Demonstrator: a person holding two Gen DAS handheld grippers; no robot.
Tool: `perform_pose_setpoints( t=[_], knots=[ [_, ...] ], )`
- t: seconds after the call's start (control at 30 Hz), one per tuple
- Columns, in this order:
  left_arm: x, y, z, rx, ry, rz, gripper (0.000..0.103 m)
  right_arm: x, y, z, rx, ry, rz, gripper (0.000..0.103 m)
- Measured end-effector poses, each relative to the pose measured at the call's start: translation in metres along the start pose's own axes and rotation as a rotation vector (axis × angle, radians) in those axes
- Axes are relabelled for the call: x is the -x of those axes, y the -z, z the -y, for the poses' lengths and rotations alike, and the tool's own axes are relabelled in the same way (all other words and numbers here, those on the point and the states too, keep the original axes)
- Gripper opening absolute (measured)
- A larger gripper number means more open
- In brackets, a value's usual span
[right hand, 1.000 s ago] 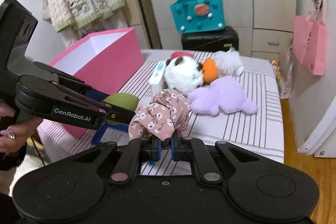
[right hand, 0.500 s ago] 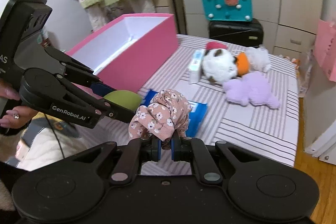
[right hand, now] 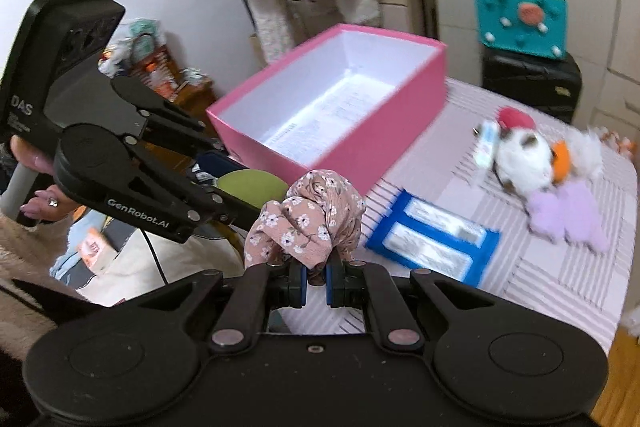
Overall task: Organize soft objects
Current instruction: 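Lift the sponge with the left gripper while the right gripper carries the cloth toward the pink box, then open the left gripper over the box while the right gripper releases the cloth inside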
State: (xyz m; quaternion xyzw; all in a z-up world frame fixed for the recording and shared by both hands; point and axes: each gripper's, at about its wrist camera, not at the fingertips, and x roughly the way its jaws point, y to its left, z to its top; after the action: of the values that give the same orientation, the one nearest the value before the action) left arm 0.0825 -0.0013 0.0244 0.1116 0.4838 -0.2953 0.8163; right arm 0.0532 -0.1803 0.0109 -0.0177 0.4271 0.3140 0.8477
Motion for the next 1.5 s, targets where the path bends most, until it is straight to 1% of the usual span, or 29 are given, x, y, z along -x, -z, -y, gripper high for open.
perform_pose_setpoints(
  t=[0.13, 0.27, 0.3, 0.43, 0.53, 0.67, 0.7, 0.77, 0.93, 1.07, 1.2, 1.27, 1.37, 1.5],
  knots=[
    [0.014, -0.004, -0.021, 0.011, -0.007, 0.033, 0.037, -0.004, -0.021, -0.011, 0.051, -0.011, 0.019, 0.01],
    [0.022, -0.014, -0.037, -0.014, -0.074, 0.08, 0.037, -0.009, -0.045, -0.018, 0.087, 0.018, 0.044, 0.01],
    [0.021, -0.018, -0.042, -0.019, -0.079, 0.084, 0.037, -0.012, -0.052, -0.019, 0.096, 0.03, 0.05, 0.01],
    [0.016, -0.032, -0.063, -0.021, -0.07, 0.101, 0.037, -0.024, -0.075, -0.019, 0.106, 0.04, 0.072, 0.01],
    [0.011, -0.042, -0.08, -0.017, -0.068, 0.14, 0.037, -0.037, -0.092, -0.018, 0.115, 0.06, 0.095, 0.01],
    [-0.001, -0.055, -0.105, 0.02, -0.05, 0.172, 0.037, -0.057, -0.109, -0.014, 0.108, 0.068, 0.111, 0.01],
    [-0.005, -0.059, -0.109, 0.029, -0.054, 0.178, 0.037, -0.061, -0.114, -0.013, 0.112, 0.065, 0.115, 0.01],
    [-0.011, -0.066, -0.119, 0.047, -0.06, 0.186, 0.037, -0.069, -0.123, -0.013, 0.127, 0.086, 0.126, 0.01],
    [-0.035, -0.086, -0.142, 0.102, -0.065, 0.18, 0.037, -0.097, -0.15, -0.002, 0.164, 0.146, 0.123, 0.01],
    [-0.063, -0.103, -0.163, 0.174, -0.075, 0.144, 0.037, -0.126, -0.169, 0.019, 0.176, 0.196, 0.113, 0.01],
    [-0.092, -0.115, -0.19, 0.274, -0.078, 0.111, 0.037, -0.161, -0.187, 0.044, 0.159, 0.197, 0.05, 0.01],
    [-0.105, -0.119, -0.204, 0.322, -0.07, 0.095, 0.037, -0.175, -0.192, 0.052, 0.163, 0.209, 0.037, 0.01],
    [-0.12, -0.122, -0.22, 0.375, -0.064, 0.087, 0.037, -0.192, -0.197, 0.056, 0.212, 0.215, 0.011, 0.01],
    [-0.137, -0.124, -0.226, 0.404, -0.082, 0.079, 0.037, -0.212, -0.2, 0.059, 0.29, 0.227, -0.039, 0.011]
  ],
)
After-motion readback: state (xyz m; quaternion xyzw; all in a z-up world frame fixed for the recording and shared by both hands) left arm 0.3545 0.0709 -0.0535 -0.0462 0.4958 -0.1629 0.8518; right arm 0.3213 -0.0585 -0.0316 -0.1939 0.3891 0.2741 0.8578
